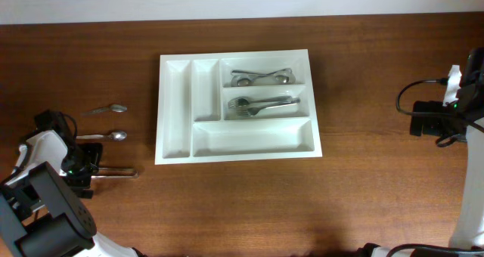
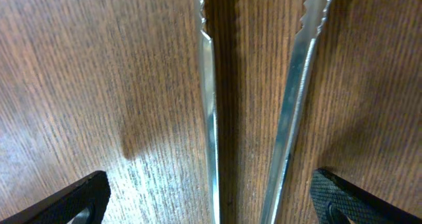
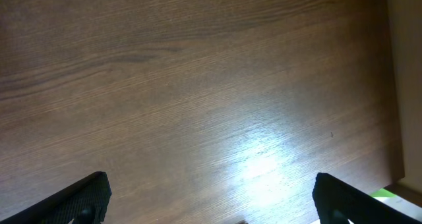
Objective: Pack container
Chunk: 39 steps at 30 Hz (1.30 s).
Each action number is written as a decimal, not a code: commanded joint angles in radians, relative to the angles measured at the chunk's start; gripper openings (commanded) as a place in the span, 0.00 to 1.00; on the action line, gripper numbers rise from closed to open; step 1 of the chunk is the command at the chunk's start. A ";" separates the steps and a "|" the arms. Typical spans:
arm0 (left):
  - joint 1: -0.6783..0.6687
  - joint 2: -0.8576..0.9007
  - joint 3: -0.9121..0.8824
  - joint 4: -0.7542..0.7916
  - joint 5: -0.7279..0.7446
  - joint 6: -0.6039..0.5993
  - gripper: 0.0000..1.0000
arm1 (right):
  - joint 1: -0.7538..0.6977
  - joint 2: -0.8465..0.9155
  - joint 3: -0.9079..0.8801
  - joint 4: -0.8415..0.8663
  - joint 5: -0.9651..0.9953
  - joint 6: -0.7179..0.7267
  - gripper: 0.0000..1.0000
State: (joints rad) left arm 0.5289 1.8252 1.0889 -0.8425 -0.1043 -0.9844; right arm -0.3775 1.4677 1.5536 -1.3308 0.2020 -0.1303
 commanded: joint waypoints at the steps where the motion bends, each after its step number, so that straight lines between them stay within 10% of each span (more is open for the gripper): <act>1: 0.002 0.009 -0.010 0.015 0.009 -0.009 0.99 | -0.005 -0.019 0.000 0.000 0.016 0.008 0.99; 39: 0.002 0.010 -0.090 0.129 0.056 0.036 1.00 | -0.005 -0.019 0.000 0.000 0.016 0.008 0.99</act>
State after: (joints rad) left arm 0.5289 1.8137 1.0378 -0.7197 -0.0593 -0.9604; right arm -0.3775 1.4677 1.5536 -1.3308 0.2020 -0.1303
